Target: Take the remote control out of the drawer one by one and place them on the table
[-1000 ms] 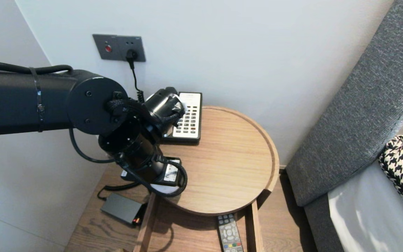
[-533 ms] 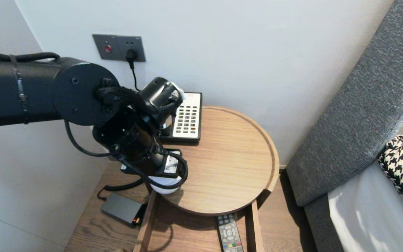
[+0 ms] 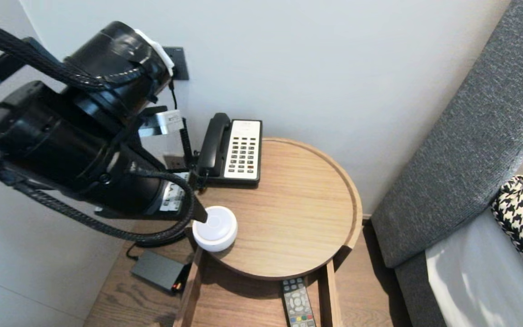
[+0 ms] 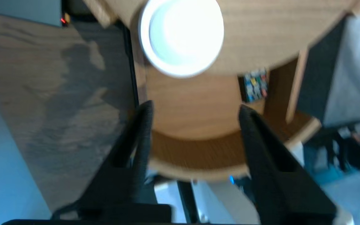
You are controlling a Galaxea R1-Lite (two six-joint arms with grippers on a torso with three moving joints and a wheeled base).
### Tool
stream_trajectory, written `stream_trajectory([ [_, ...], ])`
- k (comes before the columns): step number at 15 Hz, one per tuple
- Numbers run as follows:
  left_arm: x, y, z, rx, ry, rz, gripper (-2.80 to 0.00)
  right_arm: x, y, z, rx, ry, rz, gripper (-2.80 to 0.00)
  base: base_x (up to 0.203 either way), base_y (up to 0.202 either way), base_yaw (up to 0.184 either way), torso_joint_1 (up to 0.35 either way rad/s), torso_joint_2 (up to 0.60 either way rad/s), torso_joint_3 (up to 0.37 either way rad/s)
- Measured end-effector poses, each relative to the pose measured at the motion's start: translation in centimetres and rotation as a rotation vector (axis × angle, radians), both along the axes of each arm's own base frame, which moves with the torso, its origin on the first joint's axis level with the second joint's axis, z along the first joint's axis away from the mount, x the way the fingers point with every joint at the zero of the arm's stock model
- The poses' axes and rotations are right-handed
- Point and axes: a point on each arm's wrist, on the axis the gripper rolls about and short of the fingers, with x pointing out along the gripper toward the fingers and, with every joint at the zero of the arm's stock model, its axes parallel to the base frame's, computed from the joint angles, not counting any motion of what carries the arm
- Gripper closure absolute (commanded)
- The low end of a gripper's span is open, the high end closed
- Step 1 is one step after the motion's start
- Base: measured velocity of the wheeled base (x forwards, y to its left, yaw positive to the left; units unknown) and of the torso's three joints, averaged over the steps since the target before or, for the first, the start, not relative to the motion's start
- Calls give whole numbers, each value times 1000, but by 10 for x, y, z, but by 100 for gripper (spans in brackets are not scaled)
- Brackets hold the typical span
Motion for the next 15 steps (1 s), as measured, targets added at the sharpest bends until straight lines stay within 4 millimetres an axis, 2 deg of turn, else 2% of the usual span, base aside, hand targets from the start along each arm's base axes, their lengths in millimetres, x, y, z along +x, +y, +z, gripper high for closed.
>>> stream_trajectory([
  [3,-19,12,-10,15,69,-14,0,0,0,0,0,0,0,0,0,0,0,0,0,0],
  [5,-31,7,-19,19,108,-27,0,0,0,0,0,0,0,0,0,0,0,0,0,0],
  [11,-60,-30,-43,28,145,-150,0,0,0,0,0,0,1,0,0,0,0,0,0,0],
  [15,-59,-61,-60,73,149,-189,0,0,0,0,0,0,0,0,0,0,0,0,0,0],
])
